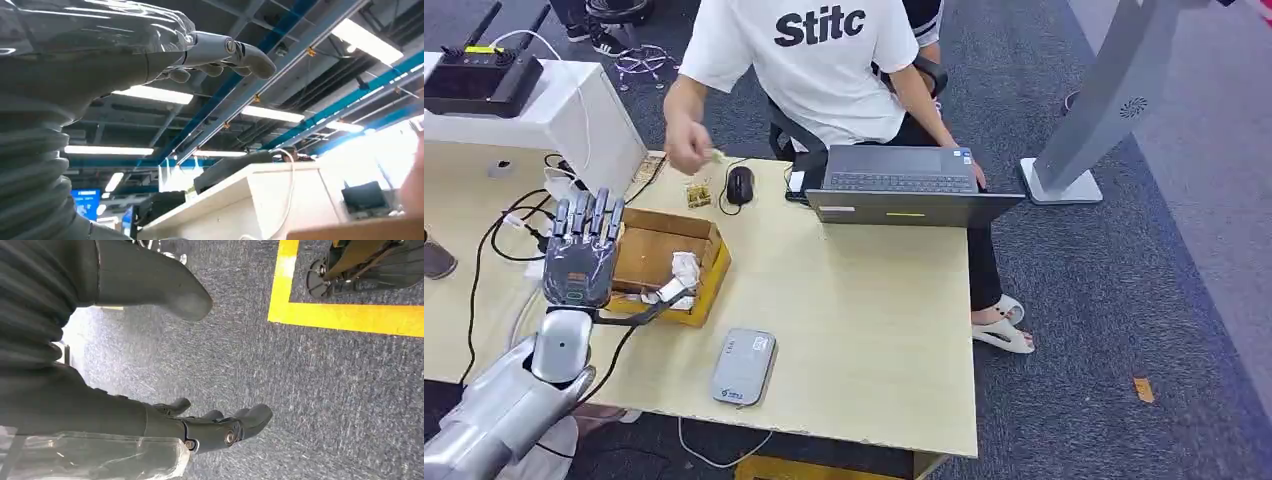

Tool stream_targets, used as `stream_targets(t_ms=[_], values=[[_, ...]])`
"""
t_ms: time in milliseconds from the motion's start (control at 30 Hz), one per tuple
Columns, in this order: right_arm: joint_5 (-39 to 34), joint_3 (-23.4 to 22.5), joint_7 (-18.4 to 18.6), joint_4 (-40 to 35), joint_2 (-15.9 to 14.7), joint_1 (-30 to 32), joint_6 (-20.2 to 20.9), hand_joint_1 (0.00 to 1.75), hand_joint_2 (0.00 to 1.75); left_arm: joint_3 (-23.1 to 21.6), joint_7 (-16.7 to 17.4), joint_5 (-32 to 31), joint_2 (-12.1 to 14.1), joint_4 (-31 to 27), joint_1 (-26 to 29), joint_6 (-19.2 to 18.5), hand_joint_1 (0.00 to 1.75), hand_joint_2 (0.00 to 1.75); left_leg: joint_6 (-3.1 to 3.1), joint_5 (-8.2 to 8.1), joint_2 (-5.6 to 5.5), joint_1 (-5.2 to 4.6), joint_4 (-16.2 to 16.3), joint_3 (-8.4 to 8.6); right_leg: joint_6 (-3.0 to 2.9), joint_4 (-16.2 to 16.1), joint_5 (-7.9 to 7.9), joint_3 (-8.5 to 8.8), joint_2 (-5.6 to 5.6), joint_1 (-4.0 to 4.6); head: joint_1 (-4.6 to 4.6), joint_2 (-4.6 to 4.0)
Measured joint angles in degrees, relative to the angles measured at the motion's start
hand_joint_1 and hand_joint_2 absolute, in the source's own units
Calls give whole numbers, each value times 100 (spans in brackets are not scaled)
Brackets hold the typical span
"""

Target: Pass the card to the sensor for recognition and then transmit it.

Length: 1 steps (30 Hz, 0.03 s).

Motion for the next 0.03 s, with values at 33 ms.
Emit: stream_targets(t_ms=[33], values=[[0, -9, -2, 0, 2, 1, -11, 0, 175, 162, -138, 0, -33, -82, 37, 48, 0, 175, 0, 0, 0, -1, 0, 0, 0, 0, 0, 0, 0, 0, 0, 0]])
